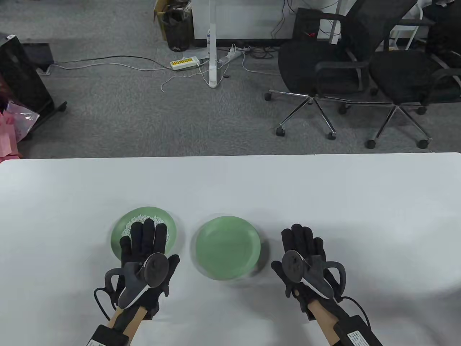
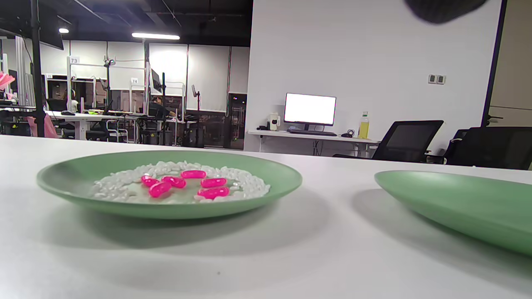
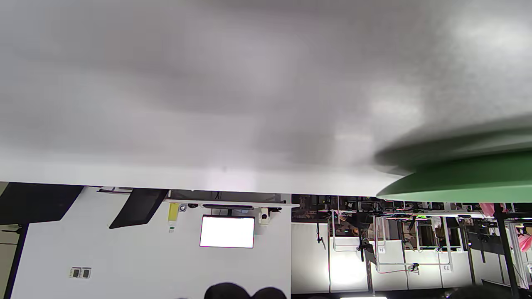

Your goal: Pick gummy candy with hand pinch into plate

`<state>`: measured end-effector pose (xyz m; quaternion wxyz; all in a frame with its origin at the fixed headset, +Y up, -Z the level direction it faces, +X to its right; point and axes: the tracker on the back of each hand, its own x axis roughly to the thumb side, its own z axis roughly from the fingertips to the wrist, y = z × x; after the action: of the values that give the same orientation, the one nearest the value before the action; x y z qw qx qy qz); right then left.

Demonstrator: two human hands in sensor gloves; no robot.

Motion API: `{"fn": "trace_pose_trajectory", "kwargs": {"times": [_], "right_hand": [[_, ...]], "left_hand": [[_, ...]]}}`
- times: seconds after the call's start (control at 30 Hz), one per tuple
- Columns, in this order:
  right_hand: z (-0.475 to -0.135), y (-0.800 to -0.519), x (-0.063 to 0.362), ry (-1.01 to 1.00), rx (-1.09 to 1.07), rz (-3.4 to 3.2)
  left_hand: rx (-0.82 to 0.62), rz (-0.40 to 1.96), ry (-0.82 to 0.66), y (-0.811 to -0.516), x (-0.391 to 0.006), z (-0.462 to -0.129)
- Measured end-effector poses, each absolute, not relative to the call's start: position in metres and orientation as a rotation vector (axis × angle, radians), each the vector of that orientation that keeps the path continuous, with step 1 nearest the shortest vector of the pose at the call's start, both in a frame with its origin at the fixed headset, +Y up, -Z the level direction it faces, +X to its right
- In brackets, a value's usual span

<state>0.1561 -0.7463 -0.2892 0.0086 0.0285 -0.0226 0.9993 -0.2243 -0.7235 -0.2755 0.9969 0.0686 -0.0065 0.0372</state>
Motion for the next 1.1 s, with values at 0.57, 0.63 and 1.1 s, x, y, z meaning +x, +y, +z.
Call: {"fn": "trace_pose_trajectory", "kwargs": {"times": [0.57,0.63,1.1], "right_hand": [[-0.292,-0.743,0.152,-0.059,0.074,3.104],[-0.293,-0.744,0.151,-0.052,0.073,3.104],[-0.294,-0.746,0.149,-0.010,0.084,3.109]], "left_hand": [[0.177,0.093,0.106,-0.706,-0.249,-0.294],[0.150,0.048,0.187,-0.708,-0.261,-0.302],[-0.225,0.236,0.727,-0.758,-0.363,-0.337]]}}
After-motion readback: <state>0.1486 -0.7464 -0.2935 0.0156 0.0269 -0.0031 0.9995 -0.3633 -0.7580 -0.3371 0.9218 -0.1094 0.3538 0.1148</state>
